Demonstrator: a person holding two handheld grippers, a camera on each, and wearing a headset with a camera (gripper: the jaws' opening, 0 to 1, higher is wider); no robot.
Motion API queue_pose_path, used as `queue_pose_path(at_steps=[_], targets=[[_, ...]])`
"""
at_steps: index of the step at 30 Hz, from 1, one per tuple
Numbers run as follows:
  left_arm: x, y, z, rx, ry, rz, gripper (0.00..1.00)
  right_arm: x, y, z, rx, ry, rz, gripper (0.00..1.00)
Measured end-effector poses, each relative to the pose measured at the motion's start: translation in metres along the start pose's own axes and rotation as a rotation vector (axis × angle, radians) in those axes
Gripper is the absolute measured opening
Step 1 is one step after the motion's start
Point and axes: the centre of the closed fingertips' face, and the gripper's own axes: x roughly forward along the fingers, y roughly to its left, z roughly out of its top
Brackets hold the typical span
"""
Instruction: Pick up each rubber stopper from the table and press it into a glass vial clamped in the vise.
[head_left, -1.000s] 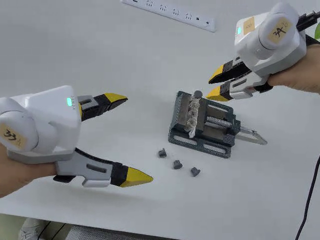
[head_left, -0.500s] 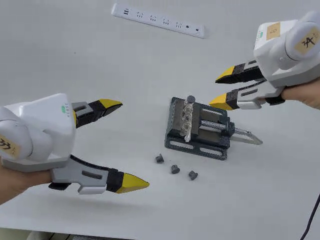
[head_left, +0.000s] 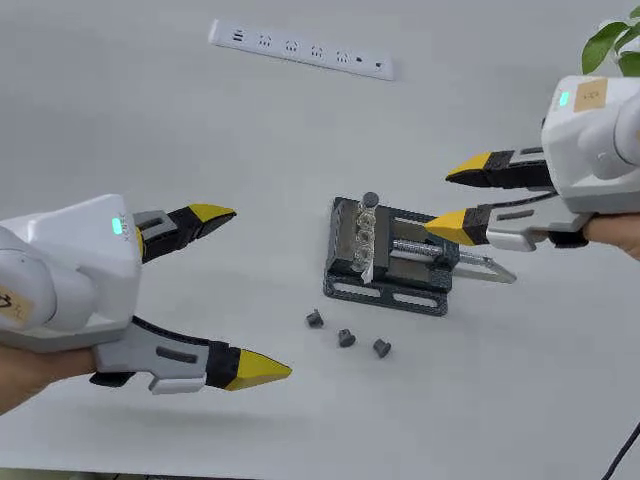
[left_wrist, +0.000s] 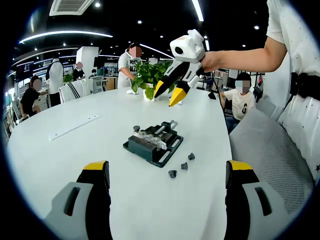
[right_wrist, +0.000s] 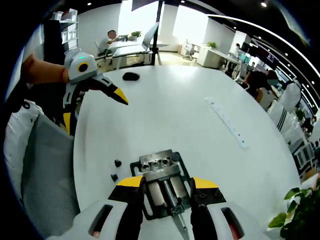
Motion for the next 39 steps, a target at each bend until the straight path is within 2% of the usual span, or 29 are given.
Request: queue_pose_path(at_steps=[7,18,26,32,39], targets=[[0.000,-0.002,0.003,0.009,0.002,-0.004,0.96,-0.008,0.021,-0.025,0.084,-0.031,-0.024,0.34],[0.001,-0.006,0.002,0.028,0.021,-0.021,0.96,-0.017,0.057,-0.046,0.206,-0.100,-0.036,0.40],[-0.001,-0.009,0.002,0.035,0.034,-0.026,0.96,-0.012,0.076,-0.057,0.289,-0.164,-0.055,0.39],[-0.002,-0.011,0.002,0.043,0.045,-0.027,0.96,-0.007,0.087,-0.066,0.326,-0.213,-0.072,0.37],[-0.003,-0.013,0.003,0.042,0.049,-0.023,0.96,0.004,0.099,-0.081,0.340,-0.214,-0.063,0.34]])
